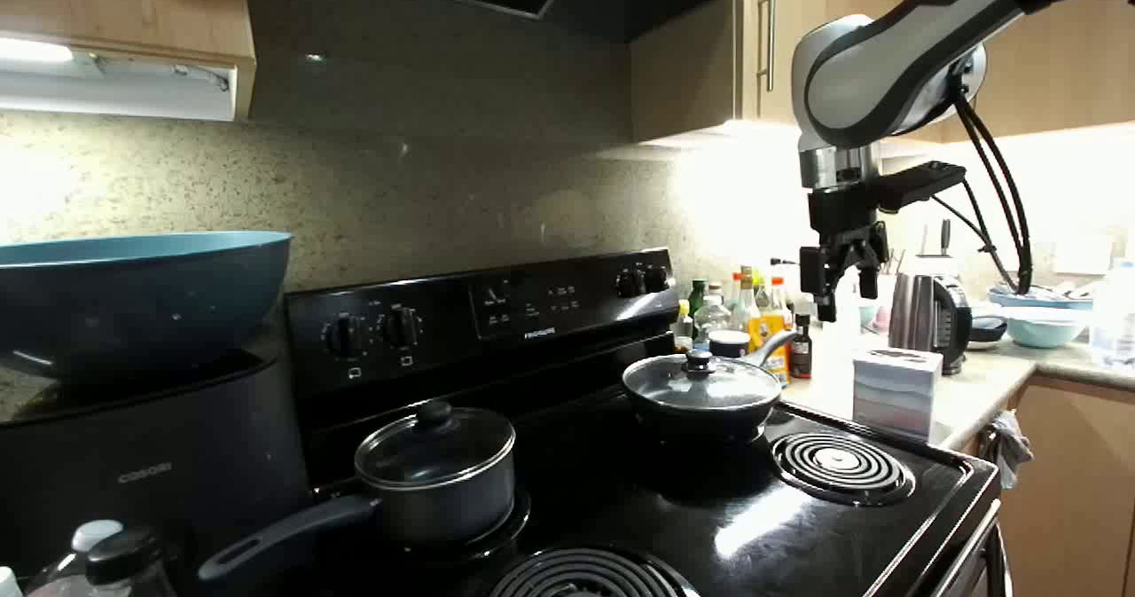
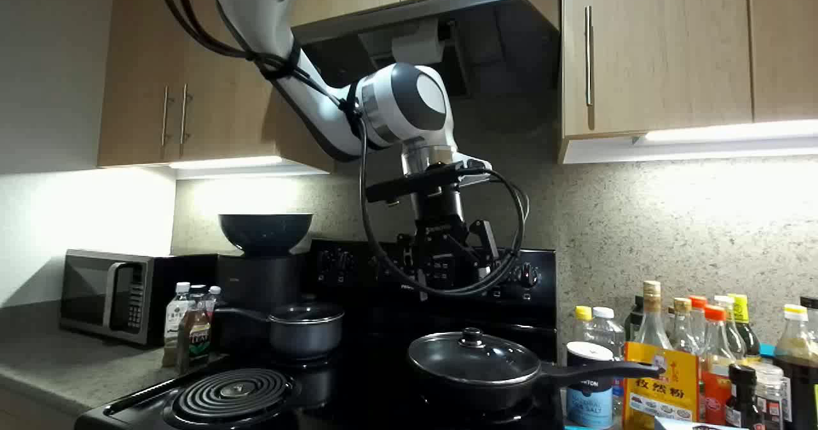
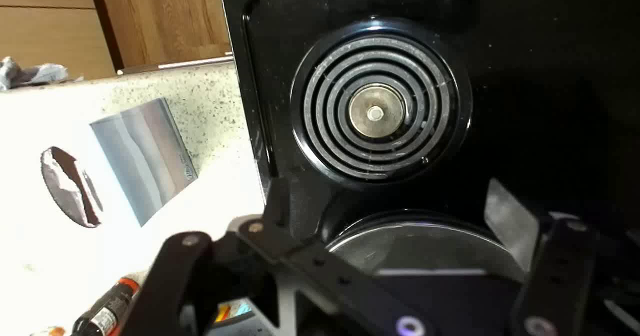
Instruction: Remove the glass lid from the black pot.
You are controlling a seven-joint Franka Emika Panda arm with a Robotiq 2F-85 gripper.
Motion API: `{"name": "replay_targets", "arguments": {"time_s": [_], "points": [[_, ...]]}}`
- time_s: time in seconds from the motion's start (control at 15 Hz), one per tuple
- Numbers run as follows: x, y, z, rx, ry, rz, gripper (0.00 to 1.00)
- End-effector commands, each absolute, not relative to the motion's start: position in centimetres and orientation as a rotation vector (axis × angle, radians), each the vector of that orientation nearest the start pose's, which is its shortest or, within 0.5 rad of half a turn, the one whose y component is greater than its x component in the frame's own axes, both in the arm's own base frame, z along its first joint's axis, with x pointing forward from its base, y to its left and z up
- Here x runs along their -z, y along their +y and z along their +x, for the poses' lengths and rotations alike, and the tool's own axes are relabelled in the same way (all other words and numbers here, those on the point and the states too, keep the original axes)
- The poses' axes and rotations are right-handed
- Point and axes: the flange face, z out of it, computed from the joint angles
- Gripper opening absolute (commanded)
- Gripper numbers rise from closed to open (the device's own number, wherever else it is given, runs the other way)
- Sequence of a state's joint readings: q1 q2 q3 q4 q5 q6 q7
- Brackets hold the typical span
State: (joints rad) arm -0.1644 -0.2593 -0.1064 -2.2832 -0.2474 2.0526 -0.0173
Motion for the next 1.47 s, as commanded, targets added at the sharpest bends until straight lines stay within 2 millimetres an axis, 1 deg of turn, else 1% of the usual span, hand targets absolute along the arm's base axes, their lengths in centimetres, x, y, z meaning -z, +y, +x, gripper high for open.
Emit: {"name": "replay_targets", "arguments": {"time_s": [0.0, 0.2, 0.33, 0.4, 0.53, 0.8, 1.0, 1.07, 1.13, 1.2, 1.27, 1.4], "points": [[-46.2, -14.1, 45.1, 0.0, 0.231, -3.329, 1.0], [-46.2, -14.1, 45.1, 0.0, 0.231, -3.329, 1.0], [-45.6, -12.8, 45.4, -0.028, 0.164, -3.347, 1.0], [-45.2, -11.7, 45.5, -0.039, 0.116, -3.355, 1.0], [-44.1, -8.9, 45.8, -0.073, -0.006, -3.35, 1.0], [-41.3, -2.9, 45.8, -0.159, -0.266, -3.338, 1.0], [-40.2, 0.9, 45.5, -0.191, -0.449, -3.299, 1.0], [-40.0, 1.6, 45.4, -0.195, -0.497, -3.293, 1.0], [-40.3, 1.7, 45.3, -0.192, -0.524, -3.294, 1.0], [-40.1, 1.5, 45.7, -0.185, -0.433, -3.32, 1.0], [-40.1, 1.8, 45.7, -0.185, -0.444, -3.319, 1.0], [-40.1, 1.7, 45.7, -0.185, -0.44, -3.319, 1.0]]}}
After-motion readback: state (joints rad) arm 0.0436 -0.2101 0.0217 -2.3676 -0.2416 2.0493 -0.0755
